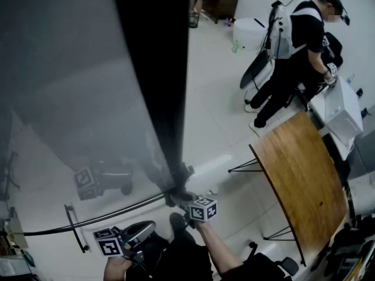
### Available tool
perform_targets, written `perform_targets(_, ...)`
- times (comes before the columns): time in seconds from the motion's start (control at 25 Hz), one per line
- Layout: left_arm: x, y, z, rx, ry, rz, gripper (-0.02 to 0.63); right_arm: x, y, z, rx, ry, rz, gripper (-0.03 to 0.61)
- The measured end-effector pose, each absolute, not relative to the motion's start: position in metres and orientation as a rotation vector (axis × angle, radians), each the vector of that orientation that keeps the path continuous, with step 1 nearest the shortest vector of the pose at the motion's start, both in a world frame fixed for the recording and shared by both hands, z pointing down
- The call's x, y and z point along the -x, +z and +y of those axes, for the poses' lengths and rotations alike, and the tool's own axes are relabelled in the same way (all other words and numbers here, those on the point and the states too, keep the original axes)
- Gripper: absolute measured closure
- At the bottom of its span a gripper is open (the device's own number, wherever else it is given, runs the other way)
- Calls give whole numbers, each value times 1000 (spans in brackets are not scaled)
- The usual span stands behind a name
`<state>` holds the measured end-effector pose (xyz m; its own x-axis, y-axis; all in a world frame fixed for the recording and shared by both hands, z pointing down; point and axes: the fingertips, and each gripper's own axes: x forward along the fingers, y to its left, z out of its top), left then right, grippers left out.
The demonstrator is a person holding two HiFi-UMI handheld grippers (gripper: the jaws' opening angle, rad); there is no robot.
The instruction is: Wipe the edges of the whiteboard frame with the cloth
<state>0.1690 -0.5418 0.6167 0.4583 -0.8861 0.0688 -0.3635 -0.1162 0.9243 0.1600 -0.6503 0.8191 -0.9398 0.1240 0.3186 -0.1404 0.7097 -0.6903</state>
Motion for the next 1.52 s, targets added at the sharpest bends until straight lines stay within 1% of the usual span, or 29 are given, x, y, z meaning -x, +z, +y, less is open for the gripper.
perform_targets(0.36, -152, 623, -544, -1653, -714, -1153, 624, -161, 818, -651, -5, 991, -2579, 505)
perform_targets(0.68, -138, 622, -530, -1585, -815, -1265, 624, -154, 816, -637, 98, 941, -2552, 505)
perform_targets(1.24, -96, 624, -457, -1525, -955, -1373, 624, -112, 815, -576, 182, 841, -2485, 505)
perform_targets(1.52, -59, 628, -398, -1512, -1025, -1398, 624, -78, 825, -526, 164, 803, -2446, 503)
